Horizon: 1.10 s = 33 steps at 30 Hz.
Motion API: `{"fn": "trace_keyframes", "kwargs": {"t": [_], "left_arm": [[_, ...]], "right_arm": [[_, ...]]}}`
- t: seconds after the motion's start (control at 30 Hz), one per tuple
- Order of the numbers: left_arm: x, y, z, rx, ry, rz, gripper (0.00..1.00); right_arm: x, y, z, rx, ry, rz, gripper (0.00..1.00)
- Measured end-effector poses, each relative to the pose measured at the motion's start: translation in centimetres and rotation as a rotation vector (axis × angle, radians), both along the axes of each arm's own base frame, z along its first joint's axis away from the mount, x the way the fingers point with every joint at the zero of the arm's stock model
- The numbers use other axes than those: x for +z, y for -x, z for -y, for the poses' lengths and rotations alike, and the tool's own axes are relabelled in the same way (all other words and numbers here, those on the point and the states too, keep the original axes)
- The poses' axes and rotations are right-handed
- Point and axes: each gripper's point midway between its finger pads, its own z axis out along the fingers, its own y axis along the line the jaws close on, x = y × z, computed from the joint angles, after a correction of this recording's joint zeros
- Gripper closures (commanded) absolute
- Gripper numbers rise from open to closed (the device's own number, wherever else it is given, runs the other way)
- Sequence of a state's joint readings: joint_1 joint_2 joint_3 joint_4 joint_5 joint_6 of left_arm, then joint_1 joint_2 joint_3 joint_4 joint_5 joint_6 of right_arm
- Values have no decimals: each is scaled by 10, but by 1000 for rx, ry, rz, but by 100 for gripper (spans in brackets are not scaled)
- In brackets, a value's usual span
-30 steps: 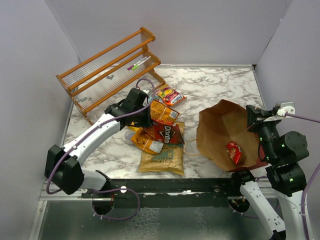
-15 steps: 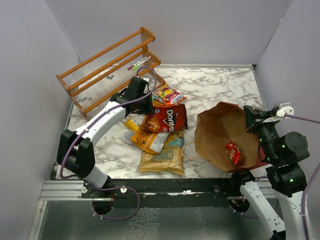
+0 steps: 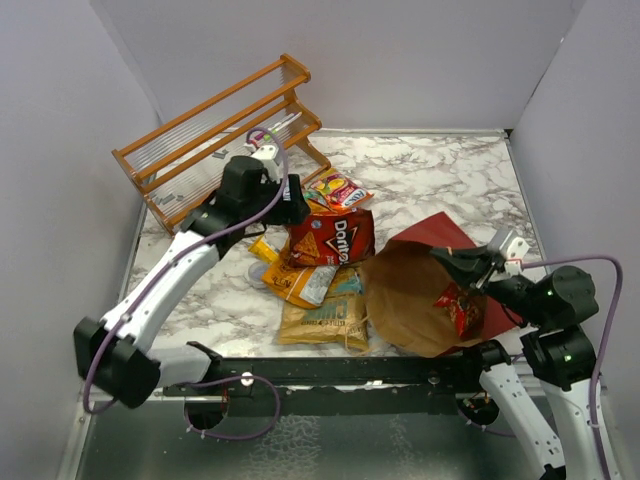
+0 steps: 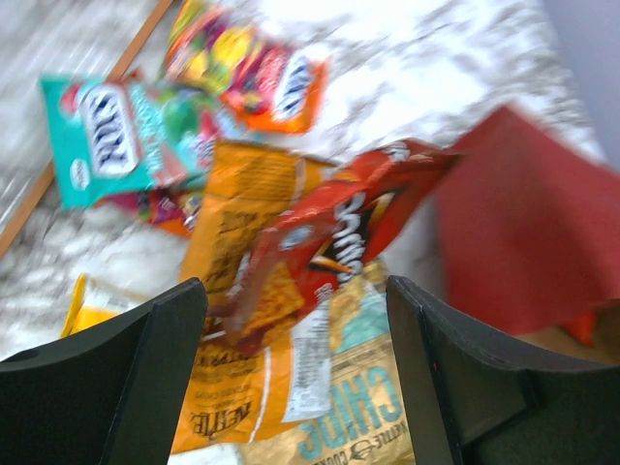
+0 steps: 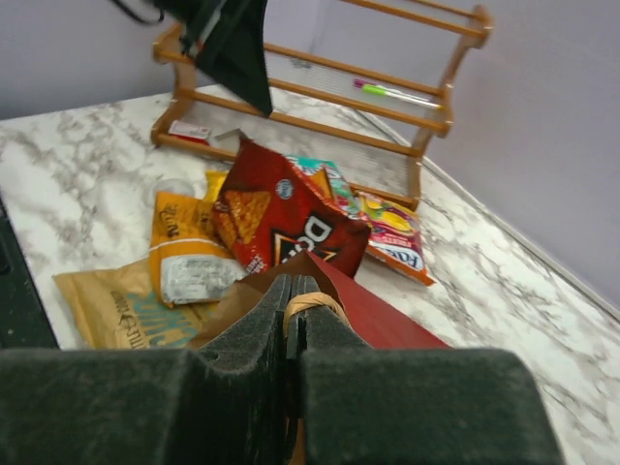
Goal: Take the snacks out of the paper bag
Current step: Place the snack at the center of the board, then adjust the paper bag at the center of the board.
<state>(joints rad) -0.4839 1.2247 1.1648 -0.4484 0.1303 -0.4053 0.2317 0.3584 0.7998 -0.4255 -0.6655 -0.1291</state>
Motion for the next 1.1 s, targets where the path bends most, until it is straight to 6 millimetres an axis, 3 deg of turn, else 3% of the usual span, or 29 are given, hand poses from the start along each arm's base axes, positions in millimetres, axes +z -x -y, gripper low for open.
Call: {"fn": "trace_keyframes", "kwargs": {"t": [0.13, 0.23, 0.5, 0.6, 0.7, 0.9, 1.1], "left_arm": [[49, 38, 12, -159, 152, 184, 22], [63, 70, 30, -311, 246, 275, 22], [35, 153, 89, -670, 354, 349, 25], [36, 173, 106, -760, 355, 401, 26], [39, 176, 114, -780, 335, 442, 26], [53, 165, 115, -737, 314, 502, 26], [59, 164, 104, -697, 294, 526, 26]], "right_arm": [[-17, 9, -5, 60, 40, 33, 98], [-18, 13, -4, 67, 73, 82, 98], [-19, 12, 1, 44, 110, 113, 98], [-13, 11, -1, 49, 95, 123, 98], [-5, -13, 10, -72, 57, 102, 98], [2, -98, 75, -576, -11, 14, 98], [8, -146, 128, -923, 59, 51, 98]]}}
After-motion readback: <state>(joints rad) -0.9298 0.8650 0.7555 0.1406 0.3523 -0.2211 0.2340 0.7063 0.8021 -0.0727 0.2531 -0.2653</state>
